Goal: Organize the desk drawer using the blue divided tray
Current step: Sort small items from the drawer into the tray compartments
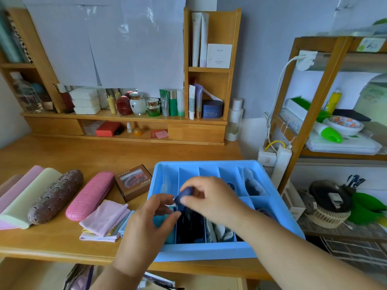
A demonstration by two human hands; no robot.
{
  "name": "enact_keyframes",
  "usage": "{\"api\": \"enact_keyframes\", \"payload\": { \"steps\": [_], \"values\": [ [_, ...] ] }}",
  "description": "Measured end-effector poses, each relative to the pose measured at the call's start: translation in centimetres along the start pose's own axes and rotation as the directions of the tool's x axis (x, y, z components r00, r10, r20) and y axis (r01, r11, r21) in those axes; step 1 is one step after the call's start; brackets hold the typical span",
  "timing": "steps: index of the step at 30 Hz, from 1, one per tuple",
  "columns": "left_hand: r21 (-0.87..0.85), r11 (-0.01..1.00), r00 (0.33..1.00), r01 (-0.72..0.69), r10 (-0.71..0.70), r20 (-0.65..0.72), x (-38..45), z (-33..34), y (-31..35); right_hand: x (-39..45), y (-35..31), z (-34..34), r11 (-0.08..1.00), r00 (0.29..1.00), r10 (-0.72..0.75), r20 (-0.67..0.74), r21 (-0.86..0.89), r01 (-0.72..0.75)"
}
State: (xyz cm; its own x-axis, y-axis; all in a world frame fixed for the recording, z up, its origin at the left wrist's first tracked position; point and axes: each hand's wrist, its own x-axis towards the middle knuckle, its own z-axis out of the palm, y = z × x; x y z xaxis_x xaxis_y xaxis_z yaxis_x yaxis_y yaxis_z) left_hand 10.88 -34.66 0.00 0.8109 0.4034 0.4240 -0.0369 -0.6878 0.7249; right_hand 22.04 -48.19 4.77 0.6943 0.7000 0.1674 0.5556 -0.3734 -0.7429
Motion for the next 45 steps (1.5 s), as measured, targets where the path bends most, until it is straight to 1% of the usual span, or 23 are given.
{"api": "enact_keyframes", "payload": {
  "steps": [2,3,4,5,7,8,10,13,15,17,19,21,22,24,25,27,29,31,34,37,40,43,45],
  "values": [
    [-0.013,1.000,1.000,0.010,-0.010,-0.001,0.0,0.1,-0.3,1.0,1.1,-1.9,0.991,0.977,0.004,-0.215,-0.128,-0.033],
    [-0.001,1.000,1.000,0.008,-0.008,0.005,0.1,0.1,-0.4,1.5,1.7,-3.0,0.964,0.959,-0.008,-0.284,-0.255,-0.067],
    [0.014,1.000,1.000,0.005,-0.005,0.014,0.1,0.1,-0.5,1.9,2.6,-3.8,0.908,0.959,-0.029,-0.282,-0.408,-0.092],
    [0.029,1.000,1.000,0.004,-0.005,0.026,0.1,0.1,-0.5,2.4,3.7,-4.3,0.829,0.977,-0.027,-0.213,-0.550,-0.097],
    [0.049,0.999,0.999,0.002,-0.004,0.043,0.0,0.1,-0.4,3.2,5.3,-4.0,0.678,0.997,0.081,-0.007,-0.733,-0.060],
    [0.053,0.999,0.999,-0.005,0.002,0.046,0.0,0.1,-0.5,3.5,5.9,-3.6,0.635,0.985,0.156,0.077,-0.772,-0.040],
    [0.055,0.998,0.999,-0.026,0.023,0.049,-0.1,0.1,-0.7,4.0,6.5,-2.8,0.594,0.962,0.229,0.149,-0.804,-0.017],
    [0.037,0.999,0.999,-0.036,0.034,0.037,-0.1,0.3,-0.9,4.5,6.4,-2.4,0.607,0.977,0.194,0.086,-0.793,-0.051],
    [0.025,0.998,0.998,-0.063,0.063,-0.001,-0.2,0.1,-0.9,3.8,5.5,-2.7,0.703,0.992,0.126,-0.030,-0.703,-0.110],
    [0.026,0.991,0.988,-0.129,0.131,-0.083,-0.8,-0.6,-1.0,2.3,4.1,-3.1,0.828,0.989,0.047,-0.138,-0.548,-0.116],
    [0.032,0.990,0.973,-0.140,0.144,-0.181,-2.3,-1.9,-1.9,-0.2,2.2,-2.9,0.895,0.971,-0.101,-0.216,-0.446,-0.006],
    [0.040,0.997,0.964,-0.070,0.078,-0.254,-4.7,-3.7,-3.7,-3.6,0.3,-1.5,0.887,0.913,-0.322,-0.252,-0.417,0.197],
    [0.036,0.999,0.963,-0.007,0.017,-0.269,-6.3,-4.7,-5.0,-5.4,-0.5,-0.3,0.869,0.888,-0.400,-0.228,-0.403,0.288],
    [0.057,0.985,0.963,0.165,-0.149,-0.223,-9.6,-6.8,-7.7,-9.0,-1.1,2.9,0.841,0.881,-0.463,-0.098,-0.364,0.401],
    [0.105,0.964,0.959,0.245,-0.225,-0.173,-11.3,-7.8,-9.1,-10.6,-0.7,4.9,0.845,0.900,-0.437,-0.004,-0.346,0.408],
    [0.222,0.907,0.934,0.357,-0.344,-0.097,-14.4,-9.7,-11.3,-13.2,0.6,8.6,0.913,0.952,-0.229,0.201,-0.296,0.282],
    [0.321,0.839,0.895,0.439,-0.440,-0.074,-16.6,-11.3,-13.0,-15.1,2.3,12.4,0.958,0.930,0.003,0.368,-0.266,0.103],
    [0.405,0.763,0.847,0.504,-0.528,-0.059,-18.1,-12.5,-14.5,-16.3,3.5,15.8,0.960,0.886,0.083,0.457,-0.276,0.052],
    [0.437,0.693,0.790,0.574,-0.608,-0.074,-19.5,-13.8,-16.2,-16.6,3.0,20.4,0.956,0.841,0.077,0.536,-0.281,0.091],
    [0.411,0.705,0.802,0.579,-0.584,-0.127,-19.9,-14.0,-16.7,-15.9,1.8,24.2,0.941,0.789,-0.011,0.614,-0.260,0.216],
    [0.424,0.719,0.820,0.550,-0.560,-0.114,-20.0,-13.7,-16.7,-15.0,1.2,26.6,0.883,0.746,-0.020,0.666,-0.338,0.325],
    [0.468,0.716,0.839,0.518,-0.532,-0.114,-20.2,-13.6,-16.7,-14.9,1.3,27.7,0.849,0.742,0.018,0.670,-0.402,0.342],
    [0.476,0.713,0.841,0.515,-0.526,-0.123,-20.1,-13.7,-16.6,-15.1,1.5,27.3,0.891,0.779,0.058,0.625,-0.385,0.242]
  ]
}}
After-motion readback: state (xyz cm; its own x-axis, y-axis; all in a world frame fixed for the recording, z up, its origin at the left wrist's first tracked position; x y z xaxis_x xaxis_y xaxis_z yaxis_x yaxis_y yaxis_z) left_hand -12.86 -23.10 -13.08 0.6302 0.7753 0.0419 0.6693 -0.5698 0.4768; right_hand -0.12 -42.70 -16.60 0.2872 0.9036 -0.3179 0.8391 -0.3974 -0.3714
